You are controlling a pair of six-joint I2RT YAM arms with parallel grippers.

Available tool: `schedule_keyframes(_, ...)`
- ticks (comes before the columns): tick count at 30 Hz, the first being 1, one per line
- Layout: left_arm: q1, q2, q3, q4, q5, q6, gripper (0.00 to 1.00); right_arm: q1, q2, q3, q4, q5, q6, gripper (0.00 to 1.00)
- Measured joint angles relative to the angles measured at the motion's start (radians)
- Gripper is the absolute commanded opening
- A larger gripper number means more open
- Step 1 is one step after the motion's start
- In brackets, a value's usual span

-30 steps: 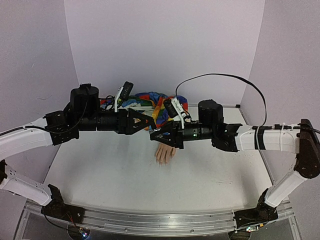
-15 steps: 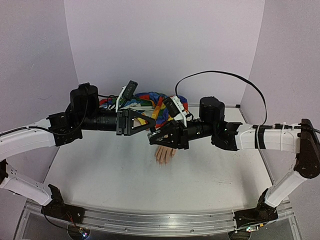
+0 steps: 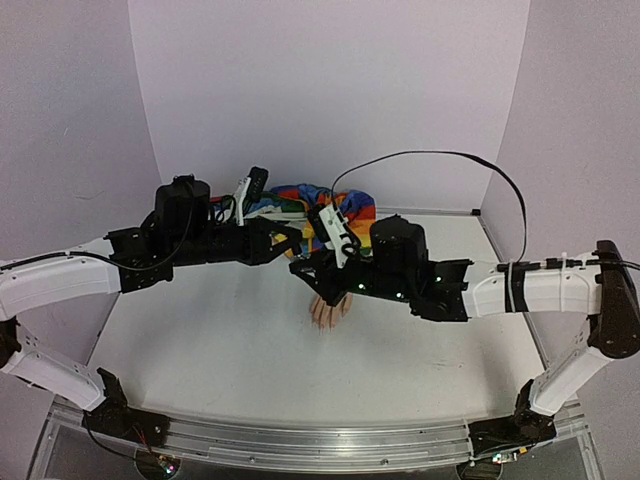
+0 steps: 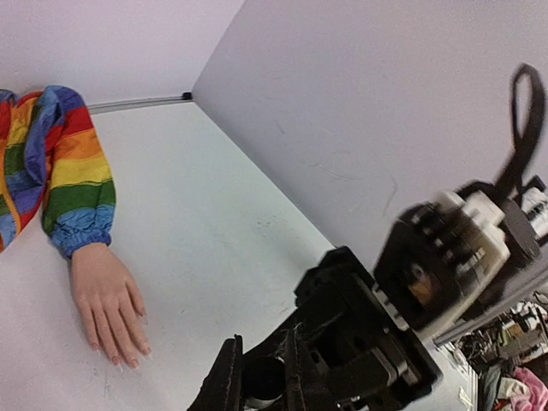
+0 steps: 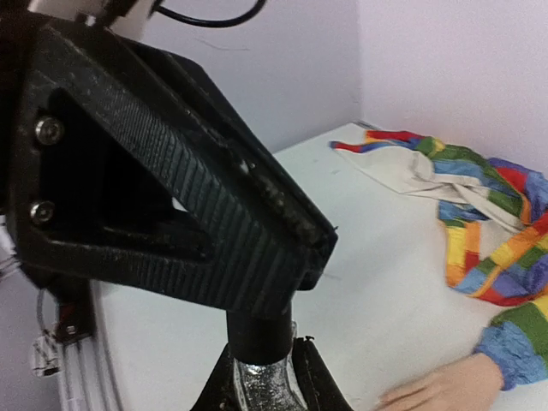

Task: Paint the nails

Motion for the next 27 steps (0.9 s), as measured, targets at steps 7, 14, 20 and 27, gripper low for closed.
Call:
schedule_keyframes(7, -0.001, 0.062, 0.011, -0.037, -0.086, -0.031, 0.02, 0.042, 0.053, 0.022, -0.049, 0.24, -0.082, 0.0)
schedule_keyframes(14, -0.007, 0.061, 0.012, -0.059, -0.034, -0.039, 0.62, -0.031, 0.034, -0.012, -0.009, 0.037, -0.066, 0.0)
schedule_keyframes(20, -0.012, 0.02, 0.012, -0.078, 0.112, -0.032, 0.7, -0.151, -0.024, -0.033, 0.031, -0.351, 0.002, 0.0)
schedule_keyframes(27, -0.015, -0.021, 0.011, -0.047, 0.225, -0.043, 0.53, -0.144, -0.057, -0.021, 0.068, -0.682, 0.071, 0.0)
